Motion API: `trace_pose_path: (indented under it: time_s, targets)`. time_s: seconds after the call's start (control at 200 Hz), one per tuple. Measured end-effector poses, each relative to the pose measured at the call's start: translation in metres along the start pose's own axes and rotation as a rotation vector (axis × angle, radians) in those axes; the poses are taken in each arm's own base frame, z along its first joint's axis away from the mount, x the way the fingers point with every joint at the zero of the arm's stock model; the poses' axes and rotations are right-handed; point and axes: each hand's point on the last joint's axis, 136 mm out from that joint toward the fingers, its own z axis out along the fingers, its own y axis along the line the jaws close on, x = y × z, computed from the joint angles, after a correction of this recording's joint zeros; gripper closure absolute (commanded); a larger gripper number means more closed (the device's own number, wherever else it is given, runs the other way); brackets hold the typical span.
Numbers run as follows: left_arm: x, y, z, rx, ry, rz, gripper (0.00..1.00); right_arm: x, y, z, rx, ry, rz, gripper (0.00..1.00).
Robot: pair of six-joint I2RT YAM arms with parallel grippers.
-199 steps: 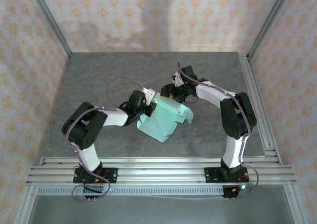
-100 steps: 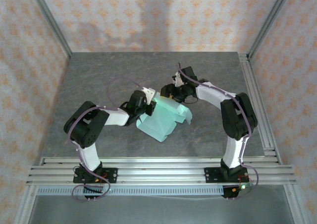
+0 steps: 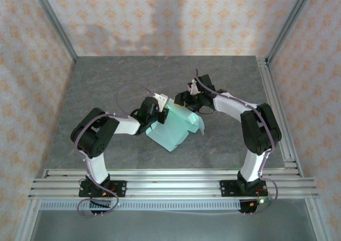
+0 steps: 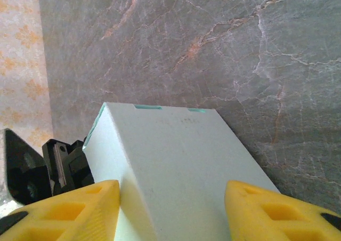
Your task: Fold the paper box
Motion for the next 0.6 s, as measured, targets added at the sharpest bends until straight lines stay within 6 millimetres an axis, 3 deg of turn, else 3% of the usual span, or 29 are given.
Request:
trace_pose_path:
  time_s: [0.19,0.601]
  targets:
    - [-0.001,0.002,0.002,-0.013,-0.002,-0.011,0.92,0.011,0.01,0.002,-0.047,-0.031,0.023,0.47]
    - [-0.001,0.01,0.002,-0.029,-0.006,-0.042,0.91,0.008,0.02,0.008,-0.117,-0.108,0.086,0.47]
